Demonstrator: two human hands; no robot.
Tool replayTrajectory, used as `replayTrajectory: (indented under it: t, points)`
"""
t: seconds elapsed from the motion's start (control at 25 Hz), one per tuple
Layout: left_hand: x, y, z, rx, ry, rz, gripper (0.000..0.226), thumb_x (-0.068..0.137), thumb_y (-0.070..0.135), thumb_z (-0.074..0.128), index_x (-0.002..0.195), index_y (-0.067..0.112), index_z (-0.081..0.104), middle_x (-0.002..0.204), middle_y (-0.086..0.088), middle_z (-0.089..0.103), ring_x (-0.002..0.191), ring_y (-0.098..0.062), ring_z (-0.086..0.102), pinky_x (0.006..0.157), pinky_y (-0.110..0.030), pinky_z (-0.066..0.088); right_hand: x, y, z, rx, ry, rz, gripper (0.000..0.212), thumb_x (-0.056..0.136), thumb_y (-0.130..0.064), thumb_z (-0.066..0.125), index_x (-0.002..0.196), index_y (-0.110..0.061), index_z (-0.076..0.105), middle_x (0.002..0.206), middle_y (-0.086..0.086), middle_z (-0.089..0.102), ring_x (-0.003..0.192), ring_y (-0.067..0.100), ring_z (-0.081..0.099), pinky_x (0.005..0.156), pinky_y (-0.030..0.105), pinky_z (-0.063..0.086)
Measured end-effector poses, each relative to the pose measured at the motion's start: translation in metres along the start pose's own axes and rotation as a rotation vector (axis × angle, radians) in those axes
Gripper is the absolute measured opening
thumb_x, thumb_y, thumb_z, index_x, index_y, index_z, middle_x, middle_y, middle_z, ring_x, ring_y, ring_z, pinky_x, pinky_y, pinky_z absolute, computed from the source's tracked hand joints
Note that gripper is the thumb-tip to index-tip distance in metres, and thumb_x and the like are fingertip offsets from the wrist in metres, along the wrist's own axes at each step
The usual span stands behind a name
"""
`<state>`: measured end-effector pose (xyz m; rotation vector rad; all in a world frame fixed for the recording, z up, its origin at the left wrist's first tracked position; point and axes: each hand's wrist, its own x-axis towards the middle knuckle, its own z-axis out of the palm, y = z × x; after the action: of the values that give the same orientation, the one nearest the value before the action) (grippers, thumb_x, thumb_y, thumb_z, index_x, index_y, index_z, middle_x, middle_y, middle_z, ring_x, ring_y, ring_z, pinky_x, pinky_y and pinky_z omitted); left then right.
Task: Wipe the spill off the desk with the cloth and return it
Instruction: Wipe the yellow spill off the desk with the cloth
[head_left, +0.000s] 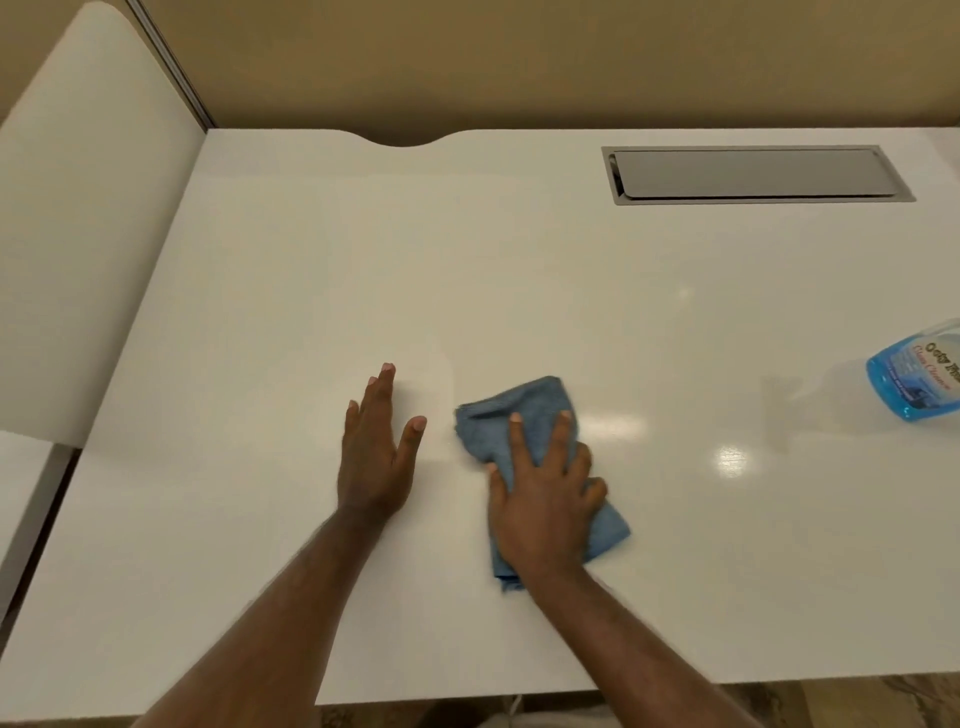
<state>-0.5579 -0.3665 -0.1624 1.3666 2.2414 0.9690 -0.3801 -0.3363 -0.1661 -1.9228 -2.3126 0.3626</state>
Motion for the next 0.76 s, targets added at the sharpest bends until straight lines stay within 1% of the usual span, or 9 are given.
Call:
replayTrajectory:
  t: [0.08, 0.16, 0.24, 0.28, 0.36, 0.44, 0.52, 0.68, 0.76]
  points:
    - [-0.012, -0.017, -0.015, 0.002, 0.057, -0.033, 0.075, 0.091, 0.055, 0.025, 0.152, 0.011, 0.023, 0.157, -0.005, 0.028, 0.145, -0.017, 0.021, 0.120, -0.034, 0.007, 0.002, -0.039, 0.007, 0.033, -0.034, -0.056, 0.066, 0.089, -0.052, 0.047, 0.149, -0.037, 0.025, 0.161, 0.015, 0.013, 0.137, 0.042, 0.030, 0.102, 0.059, 0.029]
    - [-0.018, -0.040, -0.023, 0.009, 0.088, -0.045, 0.073, 0.092, 0.056, 0.024, 0.152, 0.015, 0.022, 0.157, -0.005, 0.029, 0.146, -0.022, 0.024, 0.119, -0.036, 0.008, 0.013, -0.073, 0.012, 0.044, -0.070, -0.133, 0.066, 0.089, -0.050, 0.046, 0.149, -0.036, 0.024, 0.161, 0.017, 0.008, 0.138, 0.044, 0.027, 0.104, 0.061, 0.025]
    - [-0.024, -0.050, -0.026, 0.023, 0.074, -0.061, 0.069, 0.093, 0.057, 0.022, 0.153, 0.023, 0.018, 0.158, -0.003, 0.027, 0.146, -0.020, 0.022, 0.119, -0.031, 0.006, 0.030, -0.100, 0.016, 0.042, -0.126, -0.203, 0.064, 0.091, -0.048, 0.044, 0.149, -0.034, 0.022, 0.162, 0.017, 0.003, 0.139, 0.045, 0.022, 0.105, 0.063, 0.022]
    - [-0.026, -0.050, -0.027, 0.024, 0.070, -0.066, 0.068, 0.093, 0.056, 0.022, 0.153, 0.024, 0.018, 0.159, -0.003, 0.027, 0.146, -0.018, 0.021, 0.119, -0.028, 0.005, 0.044, -0.109, 0.018, 0.056, -0.158, -0.221, 0.063, 0.092, -0.048, 0.043, 0.149, -0.034, 0.021, 0.162, 0.017, 0.001, 0.140, 0.045, 0.020, 0.105, 0.063, 0.020]
    - [-0.026, -0.039, -0.026, 0.014, 0.057, -0.050, 0.070, 0.092, 0.054, 0.024, 0.153, 0.019, 0.020, 0.158, -0.002, 0.027, 0.146, -0.015, 0.019, 0.118, -0.028, 0.004, 0.070, -0.116, 0.018, 0.044, -0.177, -0.220, 0.061, 0.094, -0.048, 0.041, 0.150, -0.034, 0.020, 0.162, 0.016, 0.000, 0.139, 0.044, 0.019, 0.105, 0.062, 0.020]
    - [-0.023, -0.026, -0.021, 0.018, 0.022, 0.007, 0.073, 0.092, 0.055, 0.025, 0.152, 0.014, 0.022, 0.156, 0.002, 0.025, 0.145, -0.011, 0.017, 0.119, -0.031, 0.005, 0.094, -0.106, 0.012, 0.004, -0.154, -0.171, 0.060, 0.095, -0.048, 0.038, 0.150, -0.035, 0.019, 0.162, 0.015, 0.002, 0.139, 0.042, 0.020, 0.105, 0.060, 0.021]
    - [-0.016, -0.016, -0.011, 0.019, 0.006, 0.046, 0.074, 0.092, 0.058, 0.024, 0.152, 0.014, 0.022, 0.157, 0.003, 0.025, 0.145, -0.009, 0.015, 0.119, -0.032, 0.004, 0.117, -0.082, 0.003, -0.023, -0.114, -0.095, 0.059, 0.095, -0.049, 0.036, 0.150, -0.037, 0.018, 0.162, 0.014, 0.005, 0.139, 0.041, 0.021, 0.105, 0.058, 0.022]
    - [-0.004, -0.005, 0.010, 0.043, -0.047, 0.075, 0.076, 0.093, 0.064, 0.020, 0.153, 0.017, 0.018, 0.160, 0.000, 0.023, 0.148, -0.011, 0.012, 0.119, -0.027, 0.000, 0.136, -0.013, -0.016, -0.043, -0.043, 0.073, 0.058, 0.094, -0.050, 0.038, 0.149, -0.039, 0.022, 0.161, 0.011, 0.012, 0.136, 0.039, 0.027, 0.104, 0.056, 0.026]
    - [0.000, 0.000, 0.018, 0.092, -0.088, 0.095, 0.078, 0.092, 0.067, 0.015, 0.154, 0.020, 0.012, 0.162, 0.004, 0.017, 0.149, -0.010, 0.006, 0.119, -0.026, -0.004, 0.138, 0.028, -0.026, -0.061, -0.008, 0.153, 0.058, 0.094, -0.049, 0.039, 0.149, -0.039, 0.023, 0.161, 0.011, 0.015, 0.133, 0.040, 0.030, 0.103, 0.056, 0.028]
